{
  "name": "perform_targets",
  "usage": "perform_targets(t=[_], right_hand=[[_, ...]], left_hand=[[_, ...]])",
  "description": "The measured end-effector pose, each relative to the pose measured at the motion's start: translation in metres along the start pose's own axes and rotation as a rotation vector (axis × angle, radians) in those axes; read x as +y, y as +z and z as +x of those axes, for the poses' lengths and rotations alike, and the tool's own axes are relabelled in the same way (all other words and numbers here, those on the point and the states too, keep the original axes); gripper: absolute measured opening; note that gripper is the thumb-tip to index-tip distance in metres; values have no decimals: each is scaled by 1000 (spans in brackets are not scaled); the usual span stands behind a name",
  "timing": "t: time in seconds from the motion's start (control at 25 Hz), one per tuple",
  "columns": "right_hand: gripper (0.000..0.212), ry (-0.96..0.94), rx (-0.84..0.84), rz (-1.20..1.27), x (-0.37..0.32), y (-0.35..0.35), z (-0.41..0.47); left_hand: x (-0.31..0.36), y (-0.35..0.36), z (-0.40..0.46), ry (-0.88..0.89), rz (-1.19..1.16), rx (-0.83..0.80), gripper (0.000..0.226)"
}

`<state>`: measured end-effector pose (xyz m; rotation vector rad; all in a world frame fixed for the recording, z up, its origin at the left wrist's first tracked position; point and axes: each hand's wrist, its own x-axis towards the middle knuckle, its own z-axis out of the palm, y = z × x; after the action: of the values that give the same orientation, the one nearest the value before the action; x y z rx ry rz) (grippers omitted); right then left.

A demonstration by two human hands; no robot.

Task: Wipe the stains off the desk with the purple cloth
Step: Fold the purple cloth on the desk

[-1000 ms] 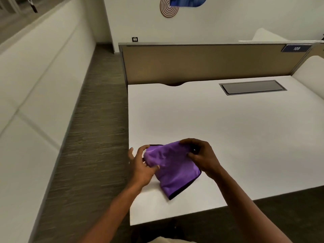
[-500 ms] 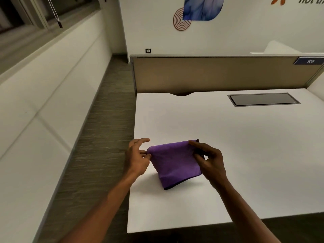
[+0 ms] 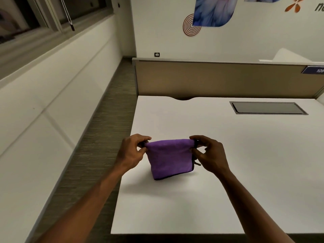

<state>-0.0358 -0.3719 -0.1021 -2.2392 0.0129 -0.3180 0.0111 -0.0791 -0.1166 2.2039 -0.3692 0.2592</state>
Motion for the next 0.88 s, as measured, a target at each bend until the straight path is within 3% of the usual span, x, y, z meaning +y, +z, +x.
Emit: perform_targets(t=[0.24,0.4,0.52,0.68,0.88], right_hand=[[34,-41,-43,-88,-7,2,32],[27,-62,-48,-119,-12,17,52],[26,-72,-36,-86,-9,23,70],[19,-134,-197,191,-12,32,94],[24,-17,119,345,-12,78,128]], left_hand=[[-3,-3,2,269,274,132,44],[-15,-9,13,253,395,166,36],[-28,-18,34,75,245,102,26],[-42,-30,69,-106,-218,-176,17],[-49,-16,108,-300,-569,-54,16]])
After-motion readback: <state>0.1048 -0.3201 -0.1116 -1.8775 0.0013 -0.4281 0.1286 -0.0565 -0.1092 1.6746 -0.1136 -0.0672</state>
